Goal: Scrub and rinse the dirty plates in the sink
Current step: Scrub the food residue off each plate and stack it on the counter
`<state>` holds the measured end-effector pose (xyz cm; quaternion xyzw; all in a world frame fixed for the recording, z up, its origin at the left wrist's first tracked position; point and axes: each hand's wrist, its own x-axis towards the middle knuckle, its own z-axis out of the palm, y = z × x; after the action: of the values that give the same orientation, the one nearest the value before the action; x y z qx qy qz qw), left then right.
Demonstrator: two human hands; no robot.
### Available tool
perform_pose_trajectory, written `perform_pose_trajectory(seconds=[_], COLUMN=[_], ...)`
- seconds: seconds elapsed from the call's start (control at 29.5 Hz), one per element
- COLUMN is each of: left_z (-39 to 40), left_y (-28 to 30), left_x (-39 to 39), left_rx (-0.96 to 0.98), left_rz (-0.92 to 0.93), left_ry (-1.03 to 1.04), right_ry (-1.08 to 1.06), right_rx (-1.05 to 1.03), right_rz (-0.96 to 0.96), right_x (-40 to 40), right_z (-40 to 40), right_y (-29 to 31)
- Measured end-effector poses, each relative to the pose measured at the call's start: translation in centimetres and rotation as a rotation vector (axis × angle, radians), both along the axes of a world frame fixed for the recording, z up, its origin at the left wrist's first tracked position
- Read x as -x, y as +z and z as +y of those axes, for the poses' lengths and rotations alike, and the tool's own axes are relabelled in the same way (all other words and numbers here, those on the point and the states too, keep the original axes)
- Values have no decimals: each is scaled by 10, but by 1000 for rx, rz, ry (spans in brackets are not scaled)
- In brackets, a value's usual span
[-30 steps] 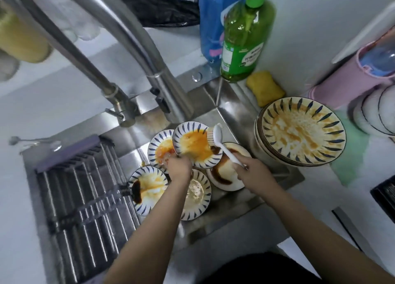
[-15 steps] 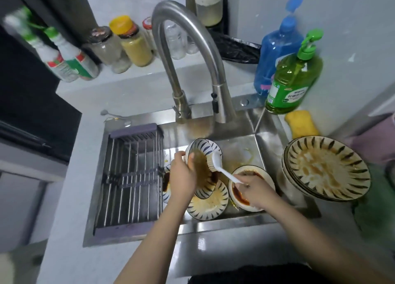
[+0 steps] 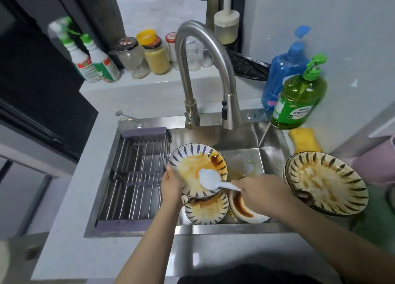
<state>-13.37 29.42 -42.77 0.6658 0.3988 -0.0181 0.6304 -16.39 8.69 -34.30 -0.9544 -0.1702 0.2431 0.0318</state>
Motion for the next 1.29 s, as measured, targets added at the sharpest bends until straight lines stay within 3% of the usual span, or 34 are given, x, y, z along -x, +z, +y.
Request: perform_pose_trajectory(seconds=[0.1,0.31,0.48,0.68,0.88,1.05,1.19,1.29], left_z=[-8,-18,-9,-10,-13,-12,-8,-17], left_y=[2,5,14,20,20,20,20,23], left_x=[10,18,22,18,20,12,10,9], left_rx=[45,72,168,144,194,210,173,138], left_rz=[-9,-4,-15,-39,-66,-46,-85,-120], left_ry=[-88,-138,-124,-139,-163,-93,-108,-137], right_ry=[-39,125,3,173,7,219,72,62], right_rx=[114,32,164,24,121,51,193,100], right_rz=[-93,-83,-156,-77,-190,-123,-104,-194], right_x=[-20,1,-19,0,-19,0,-22,-15], right_z=[-4,16,-5,1,1,-2,-22,-6], right_y=[1,9,15,23,28,35,39,29])
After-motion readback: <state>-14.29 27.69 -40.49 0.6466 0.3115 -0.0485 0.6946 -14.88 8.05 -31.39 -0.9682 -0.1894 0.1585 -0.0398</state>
